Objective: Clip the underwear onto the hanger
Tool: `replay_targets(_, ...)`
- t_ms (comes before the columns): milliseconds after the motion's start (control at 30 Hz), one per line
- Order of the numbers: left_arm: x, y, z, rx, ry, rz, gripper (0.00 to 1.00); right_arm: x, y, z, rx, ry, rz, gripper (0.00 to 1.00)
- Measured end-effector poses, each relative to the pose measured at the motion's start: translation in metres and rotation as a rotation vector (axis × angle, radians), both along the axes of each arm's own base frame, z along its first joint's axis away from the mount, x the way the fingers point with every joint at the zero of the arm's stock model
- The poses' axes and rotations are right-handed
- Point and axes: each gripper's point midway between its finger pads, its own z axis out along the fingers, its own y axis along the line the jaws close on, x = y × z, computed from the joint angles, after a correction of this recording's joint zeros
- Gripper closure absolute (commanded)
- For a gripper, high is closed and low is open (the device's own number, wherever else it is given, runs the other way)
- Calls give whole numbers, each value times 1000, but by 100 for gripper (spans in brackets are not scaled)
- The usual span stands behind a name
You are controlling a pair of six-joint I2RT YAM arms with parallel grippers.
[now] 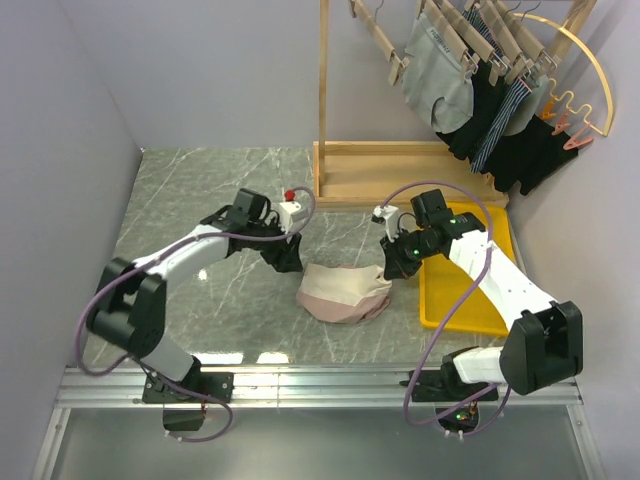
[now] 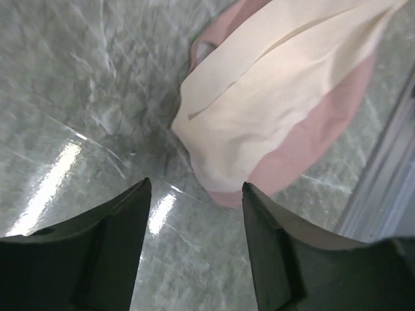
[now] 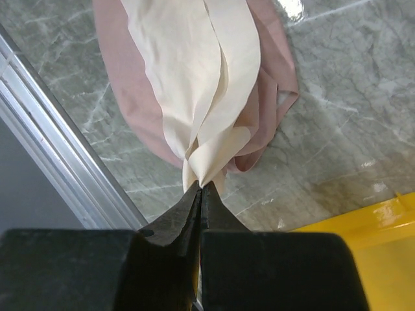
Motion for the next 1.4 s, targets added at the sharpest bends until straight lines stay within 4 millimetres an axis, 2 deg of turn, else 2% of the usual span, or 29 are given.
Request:
replay_targets(100, 3, -5, -29, 47, 54, 10, 42, -3, -3, -2, -6, -7, -4, 100)
replay_targets(233, 3, -9, -53, 83, 114, 17, 47, -8, -5, -6, -14, 0, -7, 100)
replay_targets(367, 8, -18, -61, 77, 148, 7, 46, -5, -4, -6, -12, -9, -9, 100)
replay_targets(500, 8, -27, -58, 37, 176, -8, 45, -4, -4, -5, -9, -12, -14, 100)
replay_targets(600, 7, -31, -55, 13, 197, -7, 59, -3, -3, -5, -7, -11, -19, 100)
replay_targets(700, 10, -35, -59, 8, 219, 1, 81, -2, -2, -4, -3, -11, -27, 100)
replay_targets(733, 11, -36, -62, 9, 230, 2, 93, 0, -2, -3, -1, -14, -30, 100)
replay_targets(800, 12, -37, -66, 18, 245, 0, 100, 4, -2, -1, 6, -24, -43, 100)
replay_targets(900, 19, -35, -60, 27, 239, 8, 100, 16, -2, 4, 13, -58, -77, 100)
replay_targets(1000, 42, -28, -35, 1, 178, 49, 100, 39, -4, 20, 15, -112, -125, 100)
replay_targets(1067, 72, -11, -1, -36, 91, 119, 100, 68, -8, 44, 28, -177, -184, 100)
replay_targets(1133, 103, 13, 46, -87, -43, 198, 100, 102, -16, 77, 60, -266, -256, 100)
replay_targets(1200, 123, 43, 105, -135, -209, 276, 100, 136, -29, 117, 104, -373, -338, 100)
replay_targets(1267, 119, 54, 158, -176, -347, 281, 100, 154, -39, 151, 136, -467, -381, 100)
replay_targets(1333, 98, 46, 196, -213, -444, 220, 100, 157, -34, 168, 153, -508, -369, 100)
replay_targets(1400, 77, 36, 211, -234, -491, 161, 100, 149, -20, 170, 161, -512, -321, 100)
